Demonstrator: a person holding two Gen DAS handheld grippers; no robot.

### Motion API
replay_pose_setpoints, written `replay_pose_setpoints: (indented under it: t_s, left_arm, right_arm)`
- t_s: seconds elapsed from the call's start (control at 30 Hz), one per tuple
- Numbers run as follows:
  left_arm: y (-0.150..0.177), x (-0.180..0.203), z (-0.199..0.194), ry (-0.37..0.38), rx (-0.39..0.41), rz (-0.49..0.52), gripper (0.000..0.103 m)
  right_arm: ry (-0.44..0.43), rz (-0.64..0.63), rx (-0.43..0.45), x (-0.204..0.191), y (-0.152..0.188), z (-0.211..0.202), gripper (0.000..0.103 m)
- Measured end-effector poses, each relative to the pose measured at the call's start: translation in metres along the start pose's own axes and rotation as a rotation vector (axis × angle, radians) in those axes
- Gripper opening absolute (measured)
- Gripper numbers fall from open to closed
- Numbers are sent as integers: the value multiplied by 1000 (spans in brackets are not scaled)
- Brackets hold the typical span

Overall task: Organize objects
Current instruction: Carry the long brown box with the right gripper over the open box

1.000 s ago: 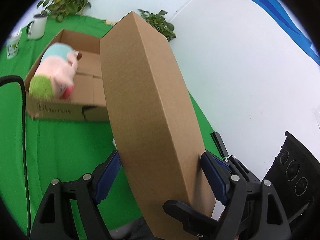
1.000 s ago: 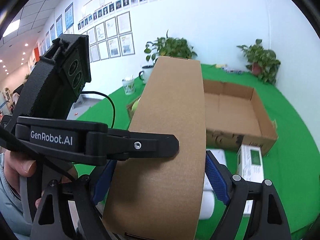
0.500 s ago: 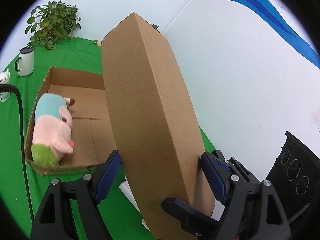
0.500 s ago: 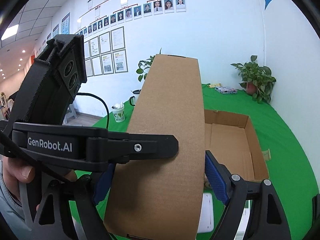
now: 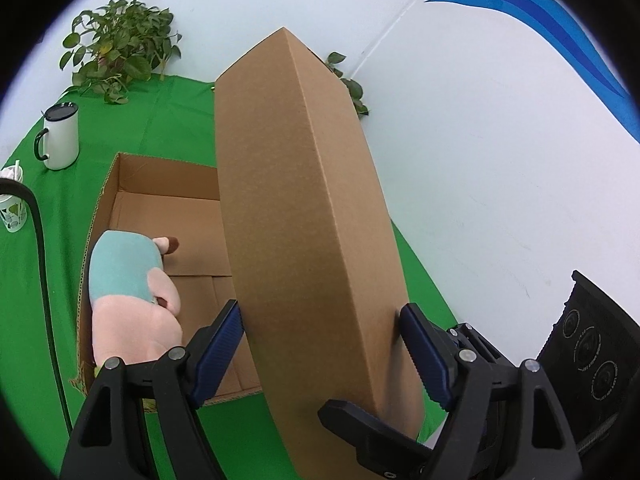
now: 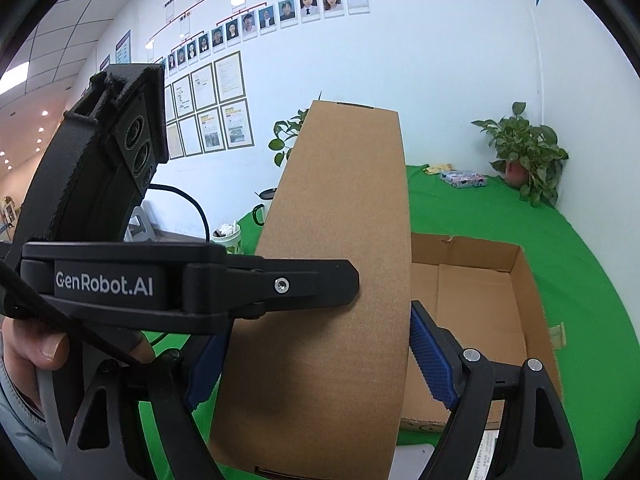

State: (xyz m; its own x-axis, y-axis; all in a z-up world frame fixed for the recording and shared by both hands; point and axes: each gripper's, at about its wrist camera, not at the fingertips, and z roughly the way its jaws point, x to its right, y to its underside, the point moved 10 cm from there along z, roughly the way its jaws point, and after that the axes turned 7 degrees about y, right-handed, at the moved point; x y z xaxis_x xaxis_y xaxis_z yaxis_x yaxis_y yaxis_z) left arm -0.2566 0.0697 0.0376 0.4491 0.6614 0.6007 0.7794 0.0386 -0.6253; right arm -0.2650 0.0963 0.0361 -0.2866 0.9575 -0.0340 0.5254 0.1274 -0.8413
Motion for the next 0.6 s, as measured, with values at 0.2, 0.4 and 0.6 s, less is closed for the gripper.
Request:
replay_pose_setpoints:
  t_s: [0.2,0.4,0.6]
  left_arm:
    - [-2,-36,15,-38,-35,-53,79]
    - [5,-68,31,-74,-73,-109,79]
    - [16,-94,51,-107,-123,-148,79]
  right_arm:
    - [-26,4,-57,-3,3,51,81]
    - [-57,21,-120,-6,21,99,81]
    - [-85,62,-181,-1,39,140,81]
